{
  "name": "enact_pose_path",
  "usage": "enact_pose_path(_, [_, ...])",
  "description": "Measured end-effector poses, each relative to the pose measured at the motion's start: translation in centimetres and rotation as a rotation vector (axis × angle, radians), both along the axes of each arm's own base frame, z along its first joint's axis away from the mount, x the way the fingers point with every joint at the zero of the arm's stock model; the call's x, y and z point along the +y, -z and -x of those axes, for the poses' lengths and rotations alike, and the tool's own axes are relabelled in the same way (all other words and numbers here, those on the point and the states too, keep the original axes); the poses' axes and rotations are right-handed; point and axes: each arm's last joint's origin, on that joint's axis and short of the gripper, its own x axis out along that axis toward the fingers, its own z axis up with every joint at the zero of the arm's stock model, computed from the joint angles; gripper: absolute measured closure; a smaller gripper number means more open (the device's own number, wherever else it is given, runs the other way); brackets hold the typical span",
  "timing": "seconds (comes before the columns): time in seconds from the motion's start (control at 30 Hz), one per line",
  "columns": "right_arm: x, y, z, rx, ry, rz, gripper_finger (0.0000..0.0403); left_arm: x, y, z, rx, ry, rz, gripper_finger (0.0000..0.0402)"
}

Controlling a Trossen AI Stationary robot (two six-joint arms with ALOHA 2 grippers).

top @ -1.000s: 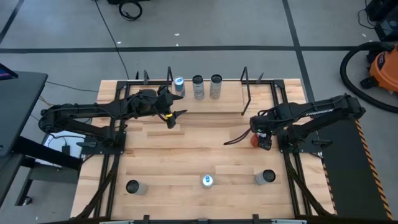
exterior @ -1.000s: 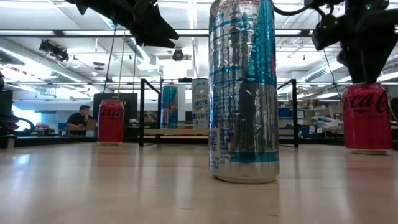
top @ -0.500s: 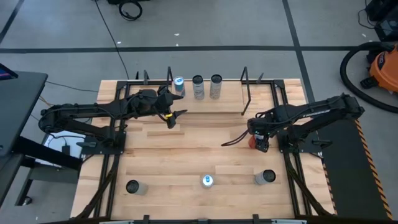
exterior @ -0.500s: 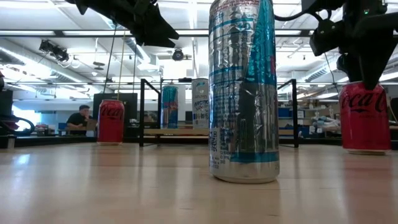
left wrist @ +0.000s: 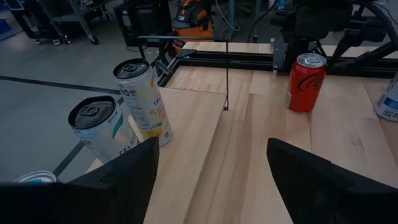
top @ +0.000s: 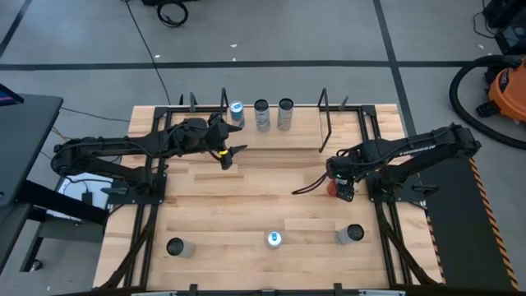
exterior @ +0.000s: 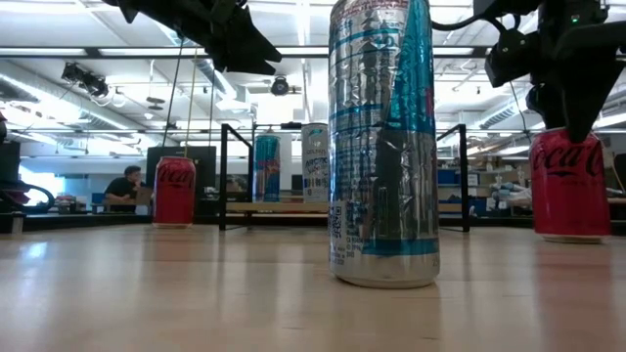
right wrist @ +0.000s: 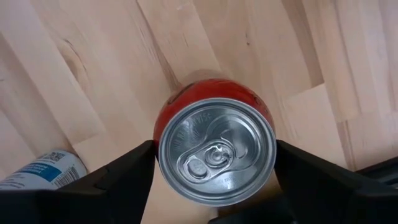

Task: Place canned beverage on shelf
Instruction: Put the bottom red-black soda can on the shelf

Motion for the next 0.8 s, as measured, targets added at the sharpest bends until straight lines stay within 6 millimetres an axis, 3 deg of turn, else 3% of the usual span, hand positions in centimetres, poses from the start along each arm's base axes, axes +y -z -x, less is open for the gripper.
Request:
enact_pose_path(0.33, [0.0, 0.0, 0.0, 0.0, 0.0, -0.005, 0.011, 0.0, 0.0, 0.0, 0.0, 0.0, -0.001, 0.0102])
enact_pose_path(0.6, [0.1, -1.6, -0.5, -0.049, -0.022, -0.013, 0.0112, 0.0, 0.0, 0.0, 0.0, 0.0, -0.001, 0.0102])
enact_pose_path(0.8, [0.1, -1.6, -0.5, -0.044, -0.023, -0.023, 0.0113, 0.0, 0.0, 0.0, 0.001, 0.0, -0.001, 0.0102])
